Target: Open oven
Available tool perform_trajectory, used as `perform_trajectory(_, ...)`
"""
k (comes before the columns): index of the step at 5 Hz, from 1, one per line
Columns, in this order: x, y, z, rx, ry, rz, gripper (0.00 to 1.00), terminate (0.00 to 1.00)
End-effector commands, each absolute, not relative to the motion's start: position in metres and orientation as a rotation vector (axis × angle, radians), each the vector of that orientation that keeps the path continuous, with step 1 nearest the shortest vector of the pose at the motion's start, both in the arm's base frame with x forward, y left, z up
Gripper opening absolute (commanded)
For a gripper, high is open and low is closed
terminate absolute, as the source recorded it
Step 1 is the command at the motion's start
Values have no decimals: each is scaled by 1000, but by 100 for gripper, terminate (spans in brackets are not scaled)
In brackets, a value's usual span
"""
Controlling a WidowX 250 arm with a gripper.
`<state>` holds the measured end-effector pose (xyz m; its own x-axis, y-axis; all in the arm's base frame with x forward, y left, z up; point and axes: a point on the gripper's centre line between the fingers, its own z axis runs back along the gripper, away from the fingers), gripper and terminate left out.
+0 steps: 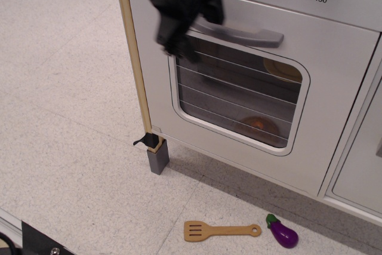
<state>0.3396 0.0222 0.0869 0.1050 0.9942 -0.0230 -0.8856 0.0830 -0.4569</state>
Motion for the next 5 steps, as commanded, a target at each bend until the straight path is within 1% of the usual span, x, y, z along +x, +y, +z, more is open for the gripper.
perform_trajectory(1,364,13,90,-487,-408,1502,100,0)
perform_trajectory(2,369,20,81,-462,-400,1545,100,0)
perform_trajectory(3,355,27,70,-431,-384,1535,100,0)
perform_trajectory(4,333,34,64,-393,-370,1512,100,0)
perform_trajectory(5,300,53,58,-366,-390,1473,100,0)
